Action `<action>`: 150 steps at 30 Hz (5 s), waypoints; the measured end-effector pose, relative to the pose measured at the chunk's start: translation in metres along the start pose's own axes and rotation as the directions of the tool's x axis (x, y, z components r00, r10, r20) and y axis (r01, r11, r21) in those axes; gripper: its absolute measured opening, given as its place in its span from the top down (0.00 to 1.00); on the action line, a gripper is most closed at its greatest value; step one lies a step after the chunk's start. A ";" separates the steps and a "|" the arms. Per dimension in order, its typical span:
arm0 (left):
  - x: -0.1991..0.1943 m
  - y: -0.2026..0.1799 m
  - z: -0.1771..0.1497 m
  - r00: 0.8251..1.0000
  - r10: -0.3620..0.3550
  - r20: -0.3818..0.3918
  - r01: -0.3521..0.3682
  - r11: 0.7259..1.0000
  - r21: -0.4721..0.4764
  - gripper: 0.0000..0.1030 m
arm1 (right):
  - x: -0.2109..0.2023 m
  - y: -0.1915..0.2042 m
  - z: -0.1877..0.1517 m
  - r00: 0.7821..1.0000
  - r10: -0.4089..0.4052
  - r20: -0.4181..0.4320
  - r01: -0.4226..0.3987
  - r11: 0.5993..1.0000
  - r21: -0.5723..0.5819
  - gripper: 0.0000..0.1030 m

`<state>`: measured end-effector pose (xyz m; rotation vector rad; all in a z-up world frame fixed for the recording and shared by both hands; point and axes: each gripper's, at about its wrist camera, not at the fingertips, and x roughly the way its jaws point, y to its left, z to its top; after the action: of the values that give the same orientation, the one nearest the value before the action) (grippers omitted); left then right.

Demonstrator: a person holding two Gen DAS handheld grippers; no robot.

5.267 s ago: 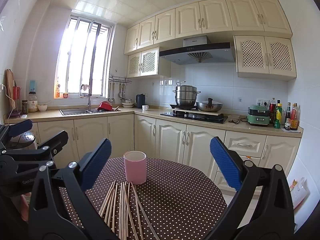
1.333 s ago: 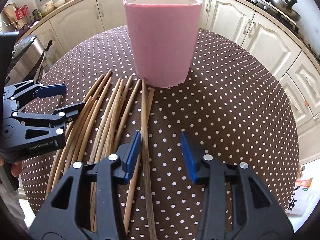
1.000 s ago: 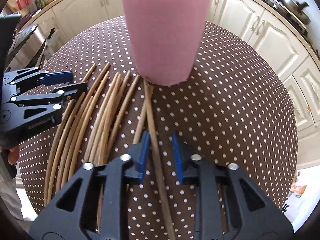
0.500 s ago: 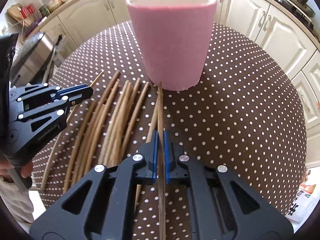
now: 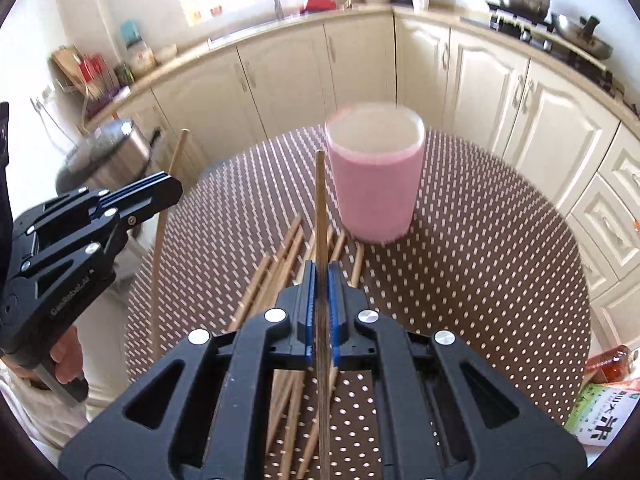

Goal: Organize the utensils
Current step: 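Lift the chopstick in the right gripper over the pink cup while the left gripper carries its chopstick there, then lower the chopstick into the pink cup and open the right gripper while the left gripper releases its chopstick, then grasp another chopstick from the pile with the left gripper while the right gripper grasps one too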

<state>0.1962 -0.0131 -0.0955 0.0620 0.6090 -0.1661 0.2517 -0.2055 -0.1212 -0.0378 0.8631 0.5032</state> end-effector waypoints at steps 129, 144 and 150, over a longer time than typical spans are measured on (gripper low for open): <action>0.107 0.000 -0.098 0.922 0.065 -0.382 -0.074 0.997 -0.008 0.40 | 0.051 -0.007 -0.067 0.982 -0.187 0.008 0.185 0.977 0.104 0.48; 0.124 -0.001 -0.078 0.925 -0.017 -0.379 0.001 0.999 -0.041 0.94 | 0.112 0.003 -0.033 0.967 -0.154 -0.203 0.159 0.987 0.010 0.70; 0.129 0.001 -0.073 0.925 -0.021 -0.378 0.005 0.999 -0.041 0.94 | 0.126 0.009 -0.021 0.956 -0.156 -0.247 0.157 0.988 -0.018 0.92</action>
<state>0.2594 -0.0225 -0.2288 0.0520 0.9998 -0.1558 0.3012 -0.1511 -0.2265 -0.1693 1.0959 0.3528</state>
